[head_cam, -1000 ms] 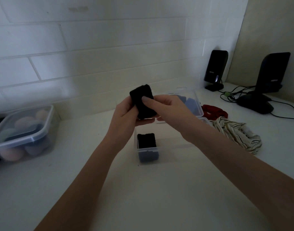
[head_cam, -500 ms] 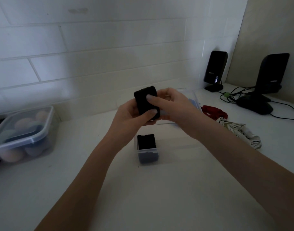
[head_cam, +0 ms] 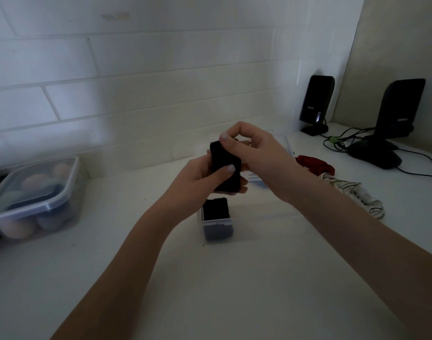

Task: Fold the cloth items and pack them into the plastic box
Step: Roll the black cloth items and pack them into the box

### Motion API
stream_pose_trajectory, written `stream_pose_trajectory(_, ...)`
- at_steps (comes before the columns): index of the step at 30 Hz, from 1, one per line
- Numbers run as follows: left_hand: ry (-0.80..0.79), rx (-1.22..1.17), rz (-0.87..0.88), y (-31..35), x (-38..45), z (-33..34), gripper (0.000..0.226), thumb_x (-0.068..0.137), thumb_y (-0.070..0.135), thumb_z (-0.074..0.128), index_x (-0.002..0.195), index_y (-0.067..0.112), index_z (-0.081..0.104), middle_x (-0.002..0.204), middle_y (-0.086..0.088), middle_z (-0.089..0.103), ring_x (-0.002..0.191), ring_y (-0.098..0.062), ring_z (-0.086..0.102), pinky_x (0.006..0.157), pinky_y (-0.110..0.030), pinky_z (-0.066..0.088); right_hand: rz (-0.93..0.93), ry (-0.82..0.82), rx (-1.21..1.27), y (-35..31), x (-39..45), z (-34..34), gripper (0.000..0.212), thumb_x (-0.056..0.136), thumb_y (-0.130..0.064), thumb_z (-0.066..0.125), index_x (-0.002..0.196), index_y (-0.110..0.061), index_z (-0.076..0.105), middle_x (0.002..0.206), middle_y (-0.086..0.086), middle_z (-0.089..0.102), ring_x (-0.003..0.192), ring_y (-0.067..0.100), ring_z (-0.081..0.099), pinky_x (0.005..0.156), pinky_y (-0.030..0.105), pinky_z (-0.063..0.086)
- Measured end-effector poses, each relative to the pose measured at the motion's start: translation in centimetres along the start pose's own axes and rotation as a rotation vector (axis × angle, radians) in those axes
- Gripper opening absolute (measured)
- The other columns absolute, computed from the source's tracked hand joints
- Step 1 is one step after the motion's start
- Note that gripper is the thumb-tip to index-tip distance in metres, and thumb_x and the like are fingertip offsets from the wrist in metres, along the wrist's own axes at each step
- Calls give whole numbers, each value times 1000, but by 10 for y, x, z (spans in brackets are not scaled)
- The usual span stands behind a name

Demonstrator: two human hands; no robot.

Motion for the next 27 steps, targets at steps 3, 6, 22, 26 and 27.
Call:
stream_pose_trajectory(3,2,43,-6,-1,0,0,15,94,11,46,99,18,59,75,6,75,73,-16,73,71,-23,58,-11,-37,-51,-3,-1,2,16,92,-19,56,99,-10,67,85,8,69,58,-2,60,50,10,43)
stream_pose_trajectory(6,-10,58,-12,-1,0,1,16,95,8,45,95,16,59,73,6,73,70,-14,72,69,-23,58,-27,-42,-97,-6,-2,1,20,91,-21,57,102,-12,71,86,7,70,62,12,54,52,17,44)
stream_pose_trajectory(22,154,-18,-46,-7,1,-15,53,82,47,44,109,5,62,99,-16,71,87,-29,73,70,-38,60,-64,-35,-40,-13,-1,-1,16,86,-9,62,98,-2,71,90,10,72,90,13,68,86,22,55)
stream_pose_trajectory(26,198,-4,-22,-5,0,-22,33,94,30,44,101,6,67,92,-15,73,82,-26,73,69,-32,59,-6,-86,-56,-7,0,0,24,89,-12,59,108,-3,68,100,13,71,94,12,68,84,17,54)
stream_pose_trajectory(27,214,6,-15,-5,0,-25,31,95,26,44,98,5,67,89,-15,73,80,-24,73,66,-28,59,8,-103,-66,-6,0,1,25,89,-13,59,110,-3,67,101,12,71,94,12,67,84,16,53)
Point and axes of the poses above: each hand's wrist, its own x-axis towards the middle knuckle, its own z-axis out of the palm, y = z × x, the point moved 10 cm from there along x, towards the middle knuckle
